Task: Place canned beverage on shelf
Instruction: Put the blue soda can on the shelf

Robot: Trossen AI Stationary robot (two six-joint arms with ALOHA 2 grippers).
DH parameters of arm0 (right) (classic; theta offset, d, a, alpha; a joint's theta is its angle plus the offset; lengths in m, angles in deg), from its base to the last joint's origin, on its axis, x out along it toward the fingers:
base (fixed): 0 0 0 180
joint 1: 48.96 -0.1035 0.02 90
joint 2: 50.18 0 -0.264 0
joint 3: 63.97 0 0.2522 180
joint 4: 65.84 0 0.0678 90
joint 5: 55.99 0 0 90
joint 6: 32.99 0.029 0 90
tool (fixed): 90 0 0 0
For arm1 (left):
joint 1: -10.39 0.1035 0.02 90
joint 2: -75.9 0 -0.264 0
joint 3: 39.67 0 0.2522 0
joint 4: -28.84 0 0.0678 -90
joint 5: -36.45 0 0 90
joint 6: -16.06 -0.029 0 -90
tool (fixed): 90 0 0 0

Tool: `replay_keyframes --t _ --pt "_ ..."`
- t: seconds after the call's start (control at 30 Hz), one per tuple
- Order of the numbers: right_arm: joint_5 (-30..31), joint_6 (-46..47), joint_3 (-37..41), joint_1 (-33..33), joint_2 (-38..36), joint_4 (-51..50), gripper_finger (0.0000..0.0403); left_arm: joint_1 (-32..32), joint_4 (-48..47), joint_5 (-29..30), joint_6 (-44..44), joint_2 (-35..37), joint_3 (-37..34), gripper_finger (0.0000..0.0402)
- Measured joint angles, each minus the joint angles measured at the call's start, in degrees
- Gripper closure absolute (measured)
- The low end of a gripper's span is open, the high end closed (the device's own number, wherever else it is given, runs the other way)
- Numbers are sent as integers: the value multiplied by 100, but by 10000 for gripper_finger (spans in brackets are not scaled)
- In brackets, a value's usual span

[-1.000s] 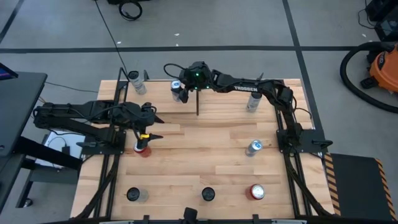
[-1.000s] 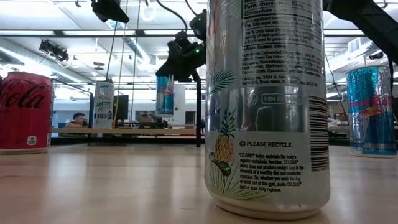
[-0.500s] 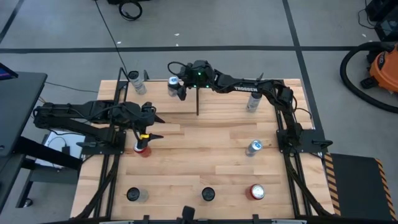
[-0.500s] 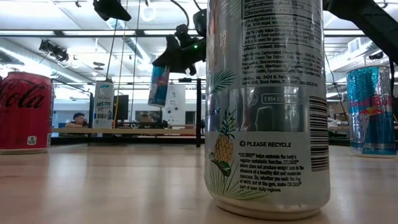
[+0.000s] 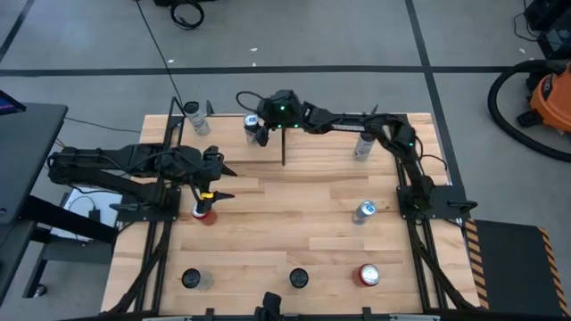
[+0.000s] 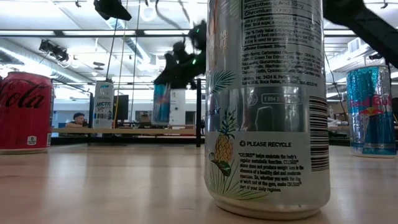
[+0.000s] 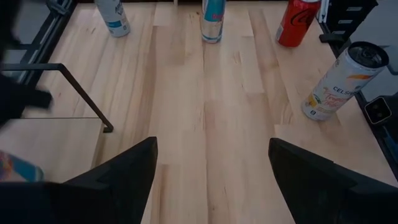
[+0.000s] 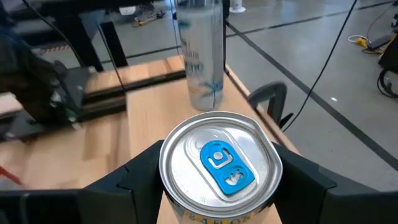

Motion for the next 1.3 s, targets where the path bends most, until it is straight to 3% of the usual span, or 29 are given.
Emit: replay_keyframes --t 0.4,0.67,1.3 --pt "151 -214 -9 12 115 37 157 0 -153 0 29 0 -2 92" --pt "-149 -31 -28 22 107 173 100 0 -151 0 147 0 -2 92" --pt "-277 -79 -24 36 -19 208 32 0 -151 -1 181 0 -2 92"
